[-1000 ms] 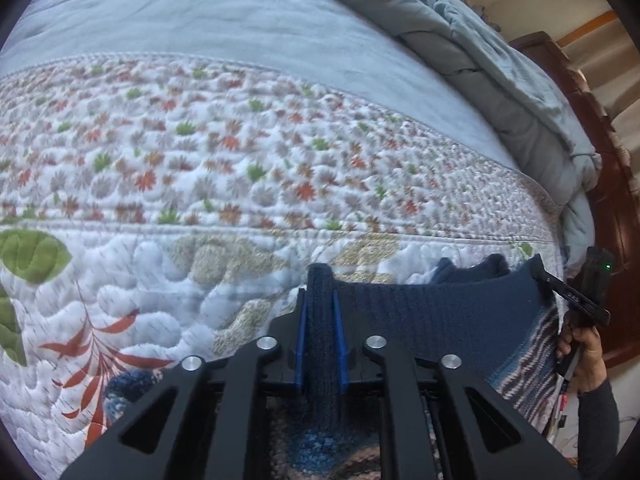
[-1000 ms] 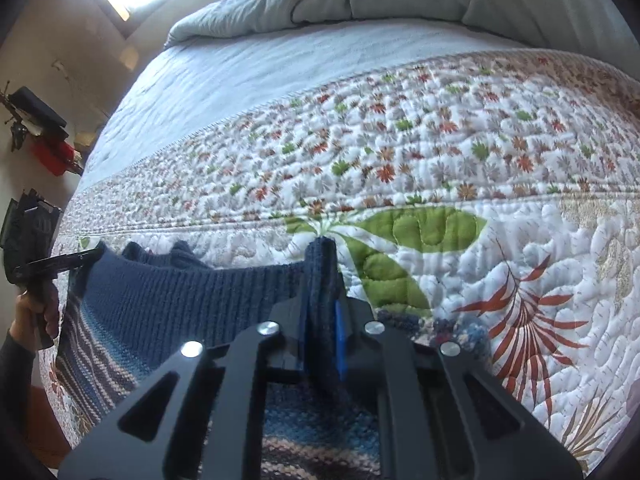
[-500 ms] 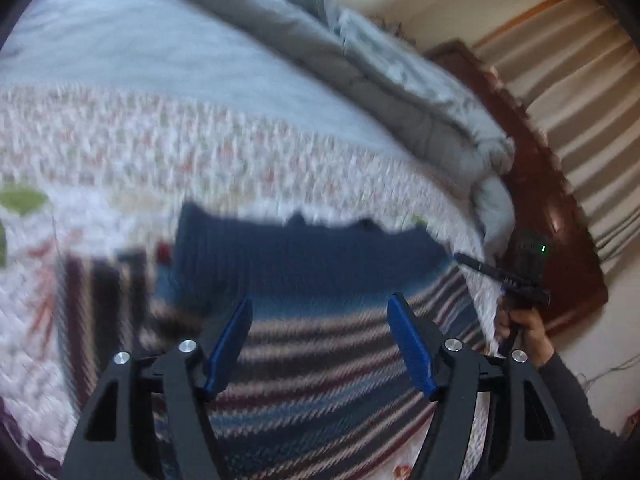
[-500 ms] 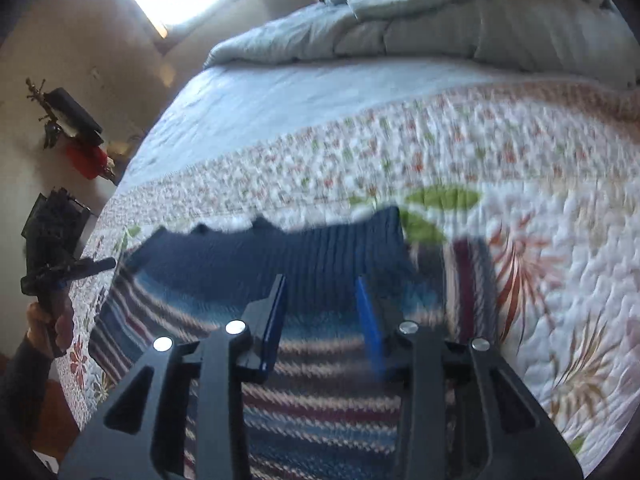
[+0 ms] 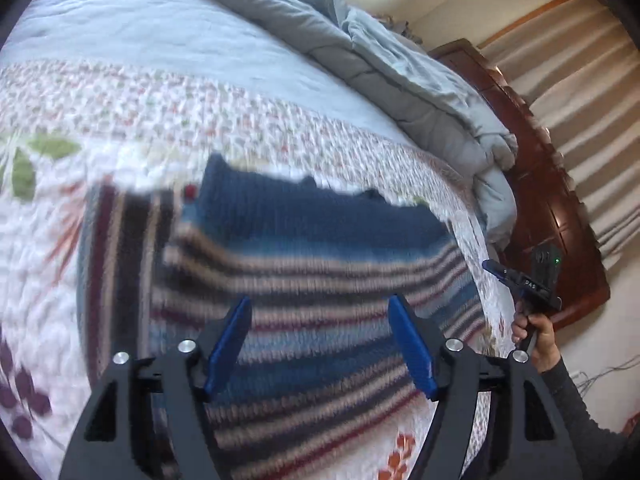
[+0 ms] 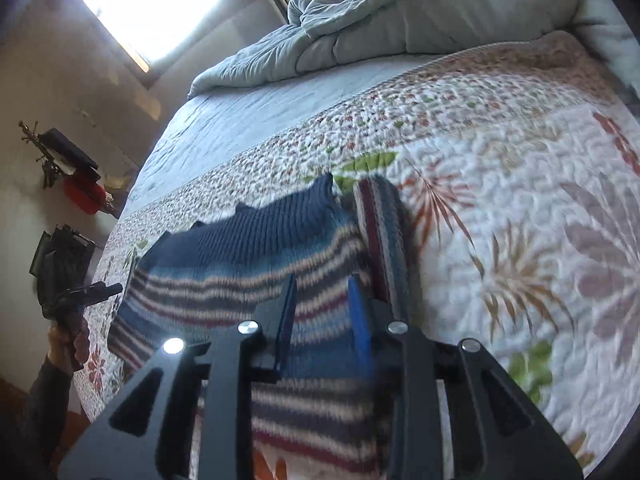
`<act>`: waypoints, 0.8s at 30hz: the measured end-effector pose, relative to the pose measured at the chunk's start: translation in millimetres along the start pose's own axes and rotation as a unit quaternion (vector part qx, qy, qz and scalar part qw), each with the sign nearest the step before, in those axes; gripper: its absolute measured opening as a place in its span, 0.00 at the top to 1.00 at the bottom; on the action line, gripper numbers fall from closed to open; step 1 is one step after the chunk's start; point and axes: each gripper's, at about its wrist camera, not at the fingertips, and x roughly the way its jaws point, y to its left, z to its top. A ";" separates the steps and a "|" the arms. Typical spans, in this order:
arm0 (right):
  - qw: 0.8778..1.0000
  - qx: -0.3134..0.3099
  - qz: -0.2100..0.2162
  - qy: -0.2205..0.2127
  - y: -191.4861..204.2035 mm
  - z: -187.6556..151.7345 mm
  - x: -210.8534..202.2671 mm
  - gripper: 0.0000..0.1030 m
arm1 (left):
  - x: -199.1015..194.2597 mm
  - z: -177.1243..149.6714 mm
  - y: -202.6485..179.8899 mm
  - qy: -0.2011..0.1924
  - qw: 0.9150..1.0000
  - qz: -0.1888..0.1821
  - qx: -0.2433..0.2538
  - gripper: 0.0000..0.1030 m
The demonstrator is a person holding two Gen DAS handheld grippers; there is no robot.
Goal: Fold small clothes
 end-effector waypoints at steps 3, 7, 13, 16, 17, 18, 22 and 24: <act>1.000 0.004 0.013 0.007 -2.1 -28.5 -3.4 0.73 | 9.0 -21.6 3.5 0.024 0.999 0.034 0.012 0.31; 0.999 0.030 0.010 0.032 -14.1 -52.0 16.2 0.78 | 18.1 -35.4 20.6 0.028 0.999 0.042 -0.001 0.33; 0.997 0.059 0.008 0.042 -31.1 -62.8 30.7 0.97 | 16.8 -36.2 38.1 0.025 0.999 0.024 -0.037 0.37; 0.997 0.056 0.006 0.044 -29.4 -63.1 31.7 0.97 | 15.9 -36.5 40.5 0.026 0.999 0.025 -0.038 0.38; 0.998 0.054 0.004 0.045 -28.0 -64.2 31.4 0.97 | 15.6 -36.6 41.2 0.025 0.999 0.026 -0.038 0.38; 0.998 0.054 0.003 0.045 -28.2 -63.9 31.2 0.97 | 14.7 -37.6 40.8 0.025 0.999 0.027 -0.037 0.38; 0.997 0.052 -0.004 0.049 -26.8 -63.5 32.6 0.97 | 9.7 -36.4 43.2 0.019 0.998 0.019 -0.052 0.38; 0.997 0.052 -0.002 0.049 -24.9 -61.9 30.3 0.91 | -7.0 -34.0 40.7 0.003 0.998 0.011 -0.056 0.38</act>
